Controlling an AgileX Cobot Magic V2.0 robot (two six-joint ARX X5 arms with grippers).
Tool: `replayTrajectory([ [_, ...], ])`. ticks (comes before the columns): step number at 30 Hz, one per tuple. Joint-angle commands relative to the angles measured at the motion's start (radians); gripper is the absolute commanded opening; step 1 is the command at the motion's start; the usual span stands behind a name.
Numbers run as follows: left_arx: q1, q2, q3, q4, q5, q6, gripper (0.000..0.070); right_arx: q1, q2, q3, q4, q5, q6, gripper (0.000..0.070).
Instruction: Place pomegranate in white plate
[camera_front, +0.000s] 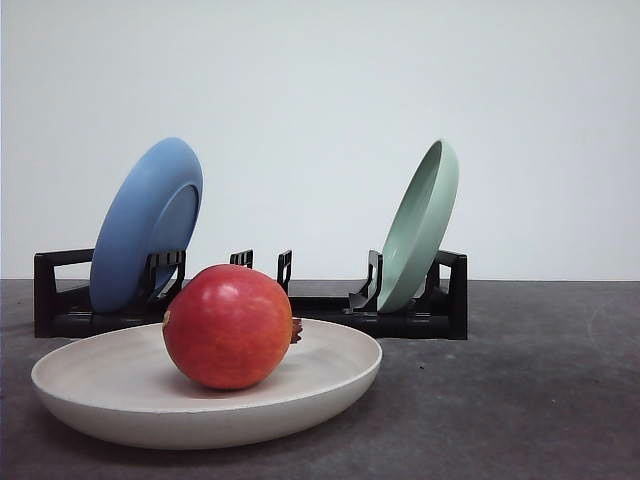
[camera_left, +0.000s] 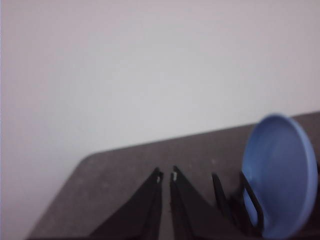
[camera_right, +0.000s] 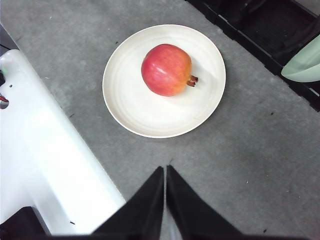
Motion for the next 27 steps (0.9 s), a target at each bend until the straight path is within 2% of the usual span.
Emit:
replayTrajectory([
  [1,0.004,-0.026,-0.045,0.028,0.011,-0.038,0.0011,0.009,0.007,0.02,0.01,0.0,-0.005,0.0],
  [6,0.004,-0.105,-0.177,0.035,0.062,-0.075,0.0011,0.009,0.007,0.02,0.01,0.0,-0.005,0.0],
  [12,0.004,-0.155,-0.288,0.034,0.155,-0.077,0.001,0.009,0.007,0.02,0.01,0.0,-0.005,0.0],
  [27,0.004,-0.154,-0.404,0.032,0.167,-0.08,0.0011,0.009,0.007,0.02,0.01,0.0,-0.005,0.0],
])
